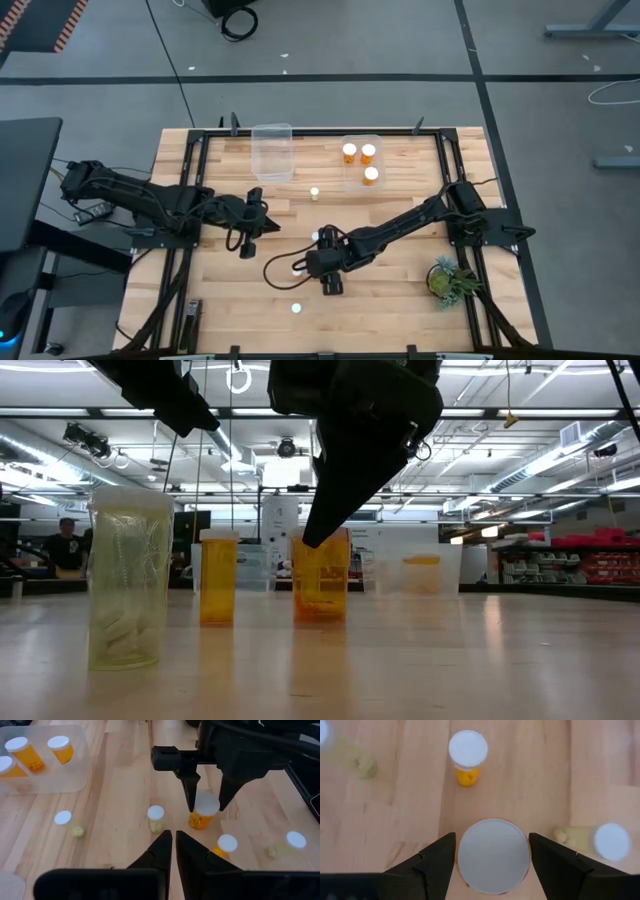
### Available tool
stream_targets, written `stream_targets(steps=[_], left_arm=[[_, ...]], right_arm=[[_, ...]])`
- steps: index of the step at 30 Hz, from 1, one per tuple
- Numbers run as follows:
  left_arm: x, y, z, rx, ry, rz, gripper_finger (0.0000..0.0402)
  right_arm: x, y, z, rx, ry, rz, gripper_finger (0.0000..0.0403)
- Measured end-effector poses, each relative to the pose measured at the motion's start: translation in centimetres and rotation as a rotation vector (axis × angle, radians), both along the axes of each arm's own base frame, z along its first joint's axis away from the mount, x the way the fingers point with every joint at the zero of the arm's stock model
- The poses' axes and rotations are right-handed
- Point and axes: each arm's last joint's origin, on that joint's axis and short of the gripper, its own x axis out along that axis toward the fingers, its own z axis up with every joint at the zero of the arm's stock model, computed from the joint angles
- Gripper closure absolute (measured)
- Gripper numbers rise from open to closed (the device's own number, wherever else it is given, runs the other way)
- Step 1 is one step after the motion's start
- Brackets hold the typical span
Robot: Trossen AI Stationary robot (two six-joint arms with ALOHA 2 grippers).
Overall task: Pick and place medicine bottles into bin by pill shape (circle, oval)
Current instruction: Put the large orange pill bottle into the right transparent bin
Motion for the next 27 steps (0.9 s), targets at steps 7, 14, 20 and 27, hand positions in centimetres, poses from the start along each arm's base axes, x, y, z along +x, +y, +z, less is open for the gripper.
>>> stream_targets(steps=[7,14,20,27], left_arm=[[0.00,0.00,0.01,0.000,-0.001,0.000,0.0377],[0.00,0.00,0.00,0.000,0.000,0.000,0.0365],[0.00,0.00,0.01,0.000,-0.001,0.000,0.0371],[0.01,0.00,0.02,0.000,-0.001,0.000,0.0377]], right_arm=[[-0.06,0.02,-0.03,0.020,0.009,-0.016,0.0150],[-0.19,-0.03,-0.03,0.017,0.021,-0.018,0.0168],[-0.23,-0.04,-0.03,0.012,0.025,-0.012,0.0166],[-0.53,-0.14,0.64,0.006,0.025,-0.001,0.0166]])
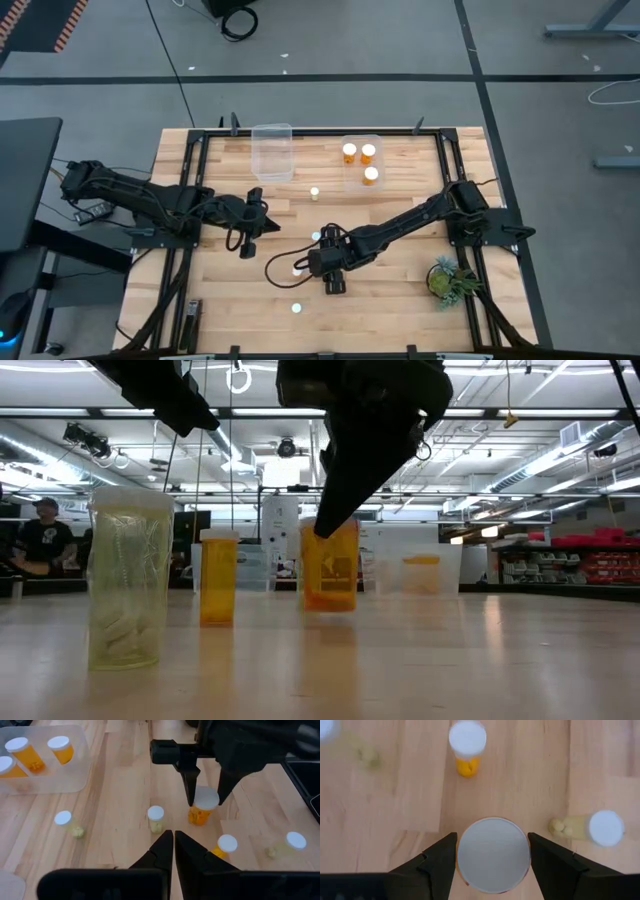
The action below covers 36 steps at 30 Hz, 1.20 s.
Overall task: Pick and place medicine bottles into bin by pill shape (circle, oval)
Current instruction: Put the large orange pill bottle into the right transparent bin
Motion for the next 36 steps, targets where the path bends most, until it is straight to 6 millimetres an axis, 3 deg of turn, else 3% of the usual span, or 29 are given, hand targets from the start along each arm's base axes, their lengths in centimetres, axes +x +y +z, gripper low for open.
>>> stream_targets(steps=[11,15,36], left_arm=[[0.1,0.0,0.1,-0.002,-0.009,0.000,0.0363],[0.0,0.0,0.1,-0.002,-0.008,0.000,0.0369],[0.0,0.0,0.1,-0.002,-0.008,0.000,0.0372]], right_arm=[[-0.8,-0.7,2.5,-0.013,-0.033,-0.014,0.0166],[-1.1,-1.8,3.4,-0.020,-0.021,-0.036,0.0166],[-4.5,-7.8,12.3,-0.031,-0.219,-0.170,0.0166]])
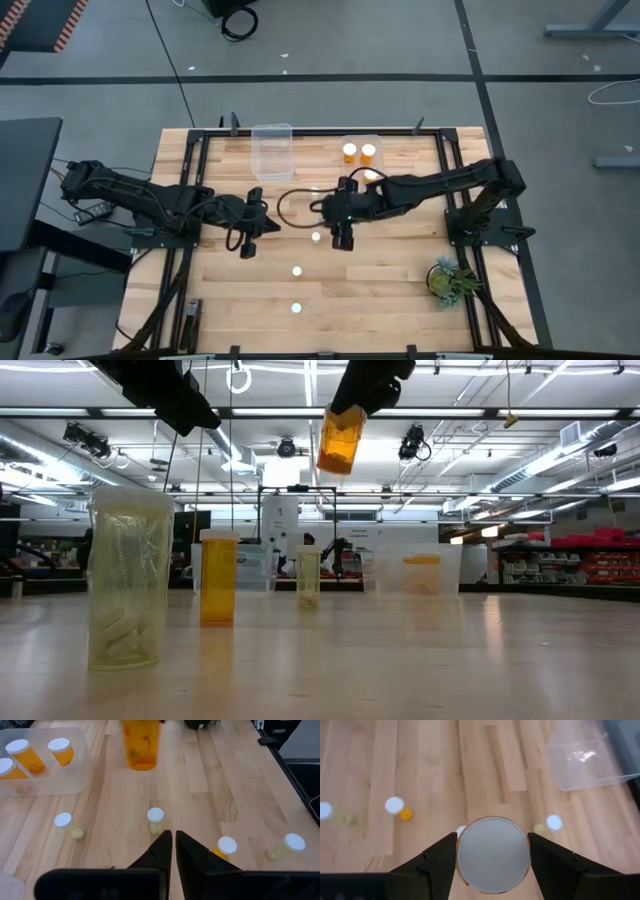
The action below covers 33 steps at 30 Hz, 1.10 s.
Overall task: Pick and place medicine bottles into bin by pill shape (circle, oval)
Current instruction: Put the large orange pill bottle into the right transparent bin
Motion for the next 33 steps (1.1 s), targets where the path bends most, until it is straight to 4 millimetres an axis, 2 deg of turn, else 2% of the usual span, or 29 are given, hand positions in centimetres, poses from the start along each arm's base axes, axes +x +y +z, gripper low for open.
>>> stream_targets(steps=[6,12,20,28,33], left_arm=[[0.0,0.0,0.0,0.000,0.000,0.000,0.0378],[0.0,0.0,0.0,0.000,0.000,0.000,0.0368],[0.0,0.0,0.0,0.000,0.000,0.000,0.0373],[0.0,0.0,0.0,0.000,0.000,0.000,0.0374],[0.0,0.0,0.0,0.000,0.000,0.000,0.0366]], right_arm=[[0.1,-2.7,0.1,-0.023,0.014,-0.047,0.0166],[0.2,-6.6,-0.3,-0.044,0.048,-0.126,0.0166],[-0.9,-11.6,-0.6,-0.042,0.117,-0.262,0.0166],[-2.0,-15.1,-1.2,-0.026,0.156,-0.374,0.0166],[-3.0,-16.9,-2.8,-0.019,0.207,-0.424,0.0166]])
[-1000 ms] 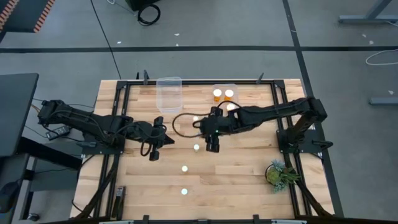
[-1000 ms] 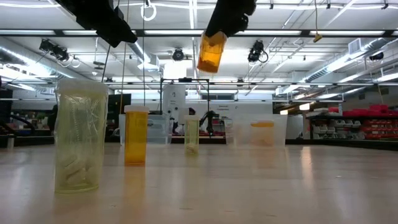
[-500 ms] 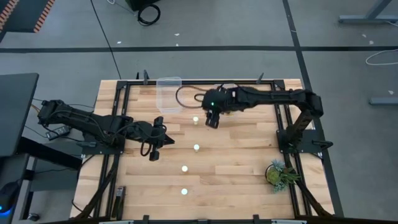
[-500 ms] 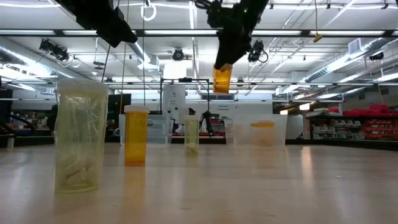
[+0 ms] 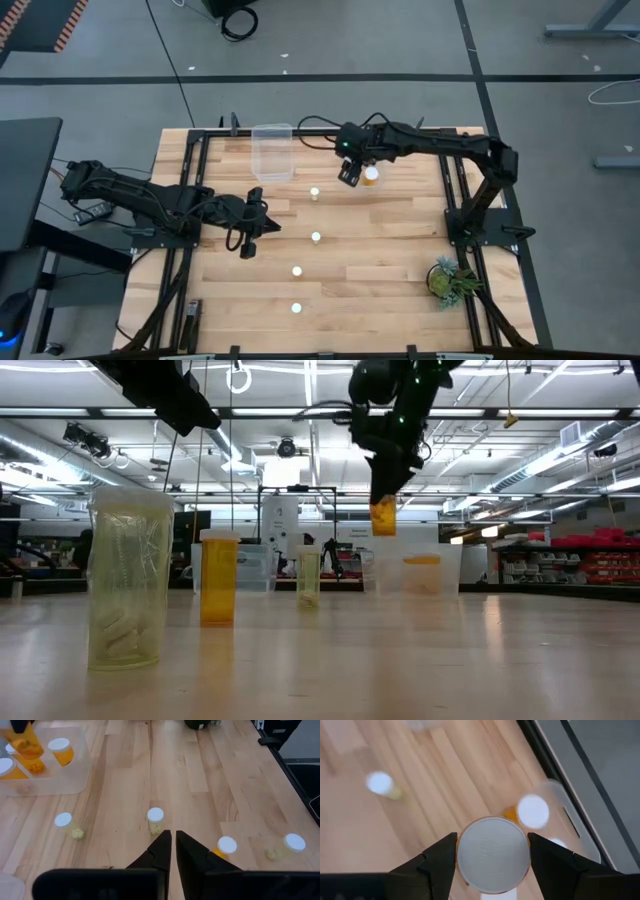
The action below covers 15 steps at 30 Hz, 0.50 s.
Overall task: Pick and place medicine bottles into bin by pill shape (circle, oval)
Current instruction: Put the large orange pill bottle into the right transparent bin
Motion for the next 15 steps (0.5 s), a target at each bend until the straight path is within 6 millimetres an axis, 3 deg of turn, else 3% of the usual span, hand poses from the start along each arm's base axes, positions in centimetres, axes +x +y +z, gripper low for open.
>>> stream_targets(steps=[6,15], left_arm=[[0.0,0.0,0.0,0.000,0.000,0.000,0.0372],[0.0,0.0,0.0,0.000,0.000,0.000,0.0372]], right_arm=[[-1.4,-2.1,-2.9,0.031,0.047,-0.063,0.0166],[-2.4,-4.0,-6.3,0.122,-0.042,-0.076,0.0166]])
